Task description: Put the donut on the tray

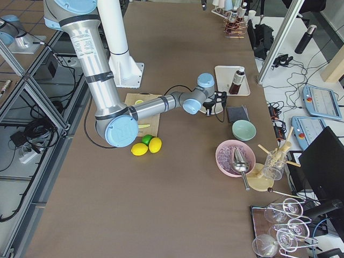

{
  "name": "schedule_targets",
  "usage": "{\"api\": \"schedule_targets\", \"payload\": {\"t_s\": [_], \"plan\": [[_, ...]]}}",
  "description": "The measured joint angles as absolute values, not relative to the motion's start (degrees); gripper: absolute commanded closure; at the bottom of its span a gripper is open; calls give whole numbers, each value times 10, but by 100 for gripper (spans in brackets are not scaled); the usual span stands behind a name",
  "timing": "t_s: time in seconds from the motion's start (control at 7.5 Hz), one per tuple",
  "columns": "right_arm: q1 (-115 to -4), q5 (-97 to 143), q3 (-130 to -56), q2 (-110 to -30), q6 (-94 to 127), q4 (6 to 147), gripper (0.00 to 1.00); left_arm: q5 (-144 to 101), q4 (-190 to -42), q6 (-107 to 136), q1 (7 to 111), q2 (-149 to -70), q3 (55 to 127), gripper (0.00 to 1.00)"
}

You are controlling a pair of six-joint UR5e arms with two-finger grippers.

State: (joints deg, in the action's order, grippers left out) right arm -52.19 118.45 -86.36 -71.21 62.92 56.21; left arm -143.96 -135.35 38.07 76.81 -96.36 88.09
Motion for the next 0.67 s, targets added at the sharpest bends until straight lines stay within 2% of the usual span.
{"api": "schedule_targets", "payload": {"t_s": [0.4,0.67], "plan": [[-513,1212,-922,-672,699,583,100,-1445,-1352,410,768,-970,891,1],[-477,1201,-951,-588,772,659,100,-1446,-1349,466,768,-990,904,0]]}}
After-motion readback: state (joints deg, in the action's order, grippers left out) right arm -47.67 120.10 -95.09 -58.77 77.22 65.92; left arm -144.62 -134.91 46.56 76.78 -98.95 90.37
